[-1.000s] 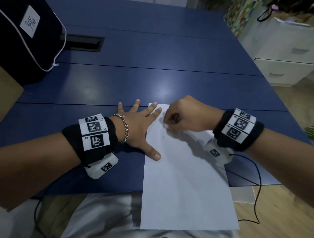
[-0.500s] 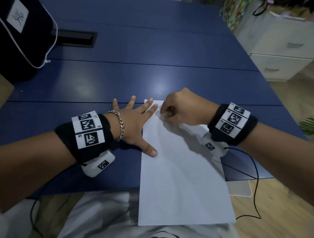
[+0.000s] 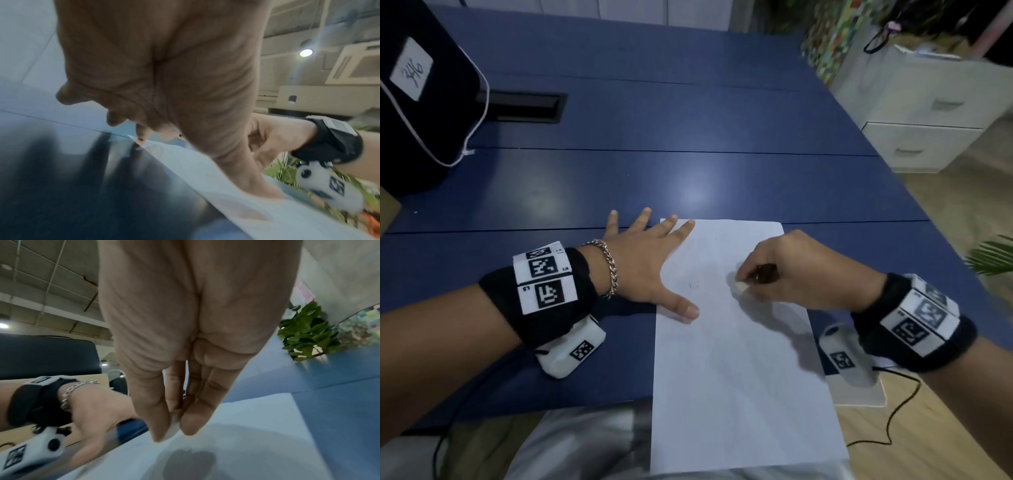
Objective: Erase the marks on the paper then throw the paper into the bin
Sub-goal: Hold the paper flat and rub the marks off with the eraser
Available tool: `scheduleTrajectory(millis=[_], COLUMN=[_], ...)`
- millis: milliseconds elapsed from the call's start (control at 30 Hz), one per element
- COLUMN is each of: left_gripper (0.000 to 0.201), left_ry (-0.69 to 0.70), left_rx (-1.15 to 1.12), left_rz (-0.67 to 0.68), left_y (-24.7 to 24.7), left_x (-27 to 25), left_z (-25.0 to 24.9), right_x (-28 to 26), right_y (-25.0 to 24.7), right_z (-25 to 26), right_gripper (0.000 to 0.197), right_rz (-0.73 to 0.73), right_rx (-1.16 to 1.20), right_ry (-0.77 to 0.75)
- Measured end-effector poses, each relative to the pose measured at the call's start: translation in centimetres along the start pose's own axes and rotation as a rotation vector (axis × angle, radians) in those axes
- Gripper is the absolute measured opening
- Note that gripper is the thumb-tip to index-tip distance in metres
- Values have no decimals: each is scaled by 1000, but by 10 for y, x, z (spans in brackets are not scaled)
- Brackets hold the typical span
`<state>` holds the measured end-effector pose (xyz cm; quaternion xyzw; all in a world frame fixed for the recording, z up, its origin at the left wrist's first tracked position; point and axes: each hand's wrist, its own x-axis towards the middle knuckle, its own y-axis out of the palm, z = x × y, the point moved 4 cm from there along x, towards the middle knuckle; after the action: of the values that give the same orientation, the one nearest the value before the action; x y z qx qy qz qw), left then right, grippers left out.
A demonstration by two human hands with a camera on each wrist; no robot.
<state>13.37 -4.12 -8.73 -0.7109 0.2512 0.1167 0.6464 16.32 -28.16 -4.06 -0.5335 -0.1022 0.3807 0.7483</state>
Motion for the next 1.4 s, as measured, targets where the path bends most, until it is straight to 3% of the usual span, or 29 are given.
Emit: scheduleTrajectory(millis=[167,300,467,633,800,967,1033,1167,1333,1400], left_gripper=[159,158,160,161,160,161,161,161,159,155], left_ry=[-12,-43,-45,-58,-56,-77,-75,-69,-68,-69], left_rx=[-3,-21,-27,-8,7,5,7,19,50,56], left_rz=[52,75,74,82,94,100,96,86,29,-8], left_y=[4,5,7,7,6,6,5,4,8,12], left_x=[6,3,5,6,7,6,6,6,4,3], left_z=[-4,-4,-2,-3,-3,-4,-4,-5,-2,-1], right_x=[43,78,70,84,67,84,76,41,-13,-37], right_y=[-5,-7,13,-5,16,-10,-1,21,-5,5], right_z=[28,35,59,33,60,29,37,57,24,16], right_gripper=[13,15,6,15,8,14,12,7,9,6], right_rz=[-103,-169,28,-188,25,-154,-137,70,-25,3], right_rx=[-63,-98,-153,-146,-159,-154,-159,-202,-171,-203], right_ry=[-93,-45,-191,-36,-171,-29,-84,-219,-62,28])
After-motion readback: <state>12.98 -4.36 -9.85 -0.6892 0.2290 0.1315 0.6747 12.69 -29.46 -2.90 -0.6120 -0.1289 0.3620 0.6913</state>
